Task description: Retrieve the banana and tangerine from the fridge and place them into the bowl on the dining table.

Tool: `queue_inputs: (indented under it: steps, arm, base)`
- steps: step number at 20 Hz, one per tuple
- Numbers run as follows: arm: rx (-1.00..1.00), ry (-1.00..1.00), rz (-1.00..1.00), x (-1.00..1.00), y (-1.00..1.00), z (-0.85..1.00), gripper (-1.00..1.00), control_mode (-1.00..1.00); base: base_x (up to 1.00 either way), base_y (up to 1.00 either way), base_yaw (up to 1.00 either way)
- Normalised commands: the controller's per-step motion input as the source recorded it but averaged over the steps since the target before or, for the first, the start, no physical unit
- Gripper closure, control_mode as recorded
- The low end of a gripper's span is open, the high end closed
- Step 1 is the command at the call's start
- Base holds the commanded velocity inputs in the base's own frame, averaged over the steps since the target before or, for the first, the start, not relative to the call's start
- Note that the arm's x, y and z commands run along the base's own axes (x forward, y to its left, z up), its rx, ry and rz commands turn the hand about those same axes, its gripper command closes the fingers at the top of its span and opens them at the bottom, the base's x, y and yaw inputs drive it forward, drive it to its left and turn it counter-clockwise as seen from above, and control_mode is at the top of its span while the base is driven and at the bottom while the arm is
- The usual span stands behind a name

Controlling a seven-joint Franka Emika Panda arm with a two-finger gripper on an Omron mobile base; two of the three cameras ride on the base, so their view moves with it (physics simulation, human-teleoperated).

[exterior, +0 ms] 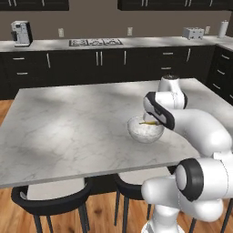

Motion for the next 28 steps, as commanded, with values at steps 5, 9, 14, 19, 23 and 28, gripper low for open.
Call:
queue_inputs:
  steps: [5, 9, 14, 19, 23, 28]
  arm:
    - [0.0, 0.0, 0.0, 0.33, -0.01, -0.11, 1.0, -1.0]
    - [0.0, 0.0, 0.0, 0.29, -0.02, -0.15, 1.0, -1.0]
    - [0.0, 0.0, 0.0, 0.21, 0.0, -0.35, 1.0, -1.0]
    - [0.0, 0.0, 0.0, 0.08, 0.0, -0.32, 1.0, -1.0]
    - [0.0, 0.0, -0.01, 0.12, 0.0, -0.13, 1.0, -1.0]
    - [0.0, 0.0, -0.02, 0.09, 0.0, -0.03, -1.0, -1.0]
  base:
    - [0.0, 0.0, 0.0]
    - [0.0, 0.0, 0.0]
    - [0.0, 0.0, 0.0]
    - [0.0, 0.0, 0.0]
    - [0.0, 0.0, 0.0]
    - [0.0, 0.0, 0.0]
